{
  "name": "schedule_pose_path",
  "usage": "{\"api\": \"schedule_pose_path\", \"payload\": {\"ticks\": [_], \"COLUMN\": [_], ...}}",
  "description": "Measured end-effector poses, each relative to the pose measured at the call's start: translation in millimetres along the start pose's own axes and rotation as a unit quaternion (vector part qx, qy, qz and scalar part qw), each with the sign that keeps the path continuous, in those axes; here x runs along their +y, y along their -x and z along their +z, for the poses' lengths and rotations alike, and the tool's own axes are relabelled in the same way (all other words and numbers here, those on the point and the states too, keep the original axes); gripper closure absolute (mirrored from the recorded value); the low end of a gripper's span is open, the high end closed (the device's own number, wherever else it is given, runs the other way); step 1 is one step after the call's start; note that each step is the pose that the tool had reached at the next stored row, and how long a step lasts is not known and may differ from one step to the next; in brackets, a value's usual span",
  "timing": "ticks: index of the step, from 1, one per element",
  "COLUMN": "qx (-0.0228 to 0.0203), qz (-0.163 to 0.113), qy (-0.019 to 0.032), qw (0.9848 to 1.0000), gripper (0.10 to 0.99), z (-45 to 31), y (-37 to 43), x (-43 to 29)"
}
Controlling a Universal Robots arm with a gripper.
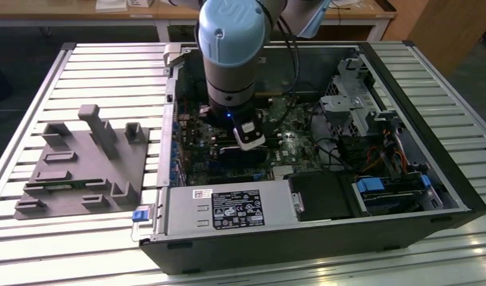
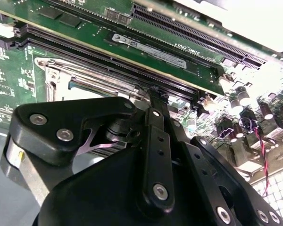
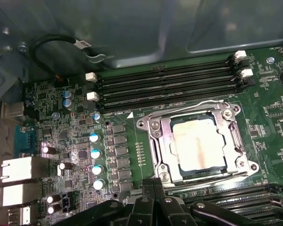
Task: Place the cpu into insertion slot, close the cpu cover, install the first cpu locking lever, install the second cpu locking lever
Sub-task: 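Install the second cpu locking lever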
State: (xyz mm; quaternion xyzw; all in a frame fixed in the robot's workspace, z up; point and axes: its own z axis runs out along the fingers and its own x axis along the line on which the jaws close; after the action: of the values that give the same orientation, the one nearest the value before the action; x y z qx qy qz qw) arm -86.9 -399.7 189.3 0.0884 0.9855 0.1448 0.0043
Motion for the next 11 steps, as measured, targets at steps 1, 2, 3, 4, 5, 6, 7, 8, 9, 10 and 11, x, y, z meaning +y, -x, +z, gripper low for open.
{"api": "schedule_pose_path", "payload": {"ticks": [1, 2, 3, 4, 5, 6, 7, 8, 9, 10, 11], "qx": [0.0001, 0.0002, 0.0002, 0.0003, 0.0003, 0.0004, 0.0004, 0.0004, 0.0003, 0.0002, 0.0001], "qz": [0.000, 0.000, -0.001, -0.001, -0.001, -0.001, -0.001, -0.001, -0.001, -0.001, -0.001], "qy": [-0.0001, -0.0002, -0.0001, -0.0001, -0.0001, 0.0000, 0.0000, 0.0000, 0.0000, 0.0001, 0.0003], "qw": [1.0000, 1.0000, 1.0000, 1.0000, 1.0000, 1.0000, 1.0000, 1.0000, 1.0000, 1.0000, 1.0000], "gripper": [0.980, 0.980, 0.980, 0.980, 0.980, 0.980, 0.980, 0.980, 0.980, 0.980, 0.980], "z": [0.5, 1.0, 1.5, 1.9, 2.2, 2.2, 2.3, 2.3, 2.0, 1.3, 0.1], "y": [-0.4, -0.7, -1.1, -1.5, -1.9, -2.1, -2.2, -2.2, -2.2, -2.2, -2.2], "x": [-0.2, -0.5, -0.7, -0.9, -1.0, -1.1, -1.1, -1.1, -1.0, -0.8, -0.3]}}
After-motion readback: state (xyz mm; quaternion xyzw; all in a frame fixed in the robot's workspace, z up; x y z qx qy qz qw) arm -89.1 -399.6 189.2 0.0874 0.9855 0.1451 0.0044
